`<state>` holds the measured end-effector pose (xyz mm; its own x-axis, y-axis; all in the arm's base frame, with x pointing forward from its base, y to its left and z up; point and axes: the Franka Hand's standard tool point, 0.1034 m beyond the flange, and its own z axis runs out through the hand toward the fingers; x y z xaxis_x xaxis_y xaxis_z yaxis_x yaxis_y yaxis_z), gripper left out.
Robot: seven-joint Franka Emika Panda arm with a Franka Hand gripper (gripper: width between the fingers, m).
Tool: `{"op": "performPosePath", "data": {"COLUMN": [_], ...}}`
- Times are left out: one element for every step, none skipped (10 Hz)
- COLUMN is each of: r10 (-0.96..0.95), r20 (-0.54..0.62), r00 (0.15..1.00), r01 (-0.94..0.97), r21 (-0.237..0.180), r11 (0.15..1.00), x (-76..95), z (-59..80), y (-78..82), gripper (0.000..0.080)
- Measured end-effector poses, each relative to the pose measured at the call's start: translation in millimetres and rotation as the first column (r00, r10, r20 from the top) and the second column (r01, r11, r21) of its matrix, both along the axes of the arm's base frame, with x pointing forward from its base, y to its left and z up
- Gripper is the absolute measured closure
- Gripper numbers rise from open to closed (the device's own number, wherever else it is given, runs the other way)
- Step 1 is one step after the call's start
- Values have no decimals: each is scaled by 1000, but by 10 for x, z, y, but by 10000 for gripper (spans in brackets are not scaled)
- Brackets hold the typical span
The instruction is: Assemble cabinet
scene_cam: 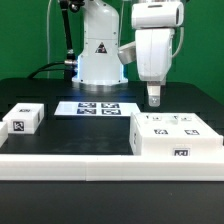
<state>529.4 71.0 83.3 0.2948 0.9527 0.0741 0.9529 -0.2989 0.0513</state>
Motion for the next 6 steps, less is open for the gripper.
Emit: {"op": "performPosePath", "data": {"r10": [0,0,-128,-305,-423,-485], "r20": [0,-1,10,47,31,13], "r00": [1000,1000,992,951,906,874], "r01": [0,0,128,301,419,481], "r21": [0,0,23,78,96,106], "r11": [1000,1000,991,950,903,870], "x": [-1,-2,4,-62,-160,-166], "z": [-2,-4,4,0,-27,-44], "y": [0,-2,6,7,50,32], "gripper": [2,2,2,2,2,2]}}
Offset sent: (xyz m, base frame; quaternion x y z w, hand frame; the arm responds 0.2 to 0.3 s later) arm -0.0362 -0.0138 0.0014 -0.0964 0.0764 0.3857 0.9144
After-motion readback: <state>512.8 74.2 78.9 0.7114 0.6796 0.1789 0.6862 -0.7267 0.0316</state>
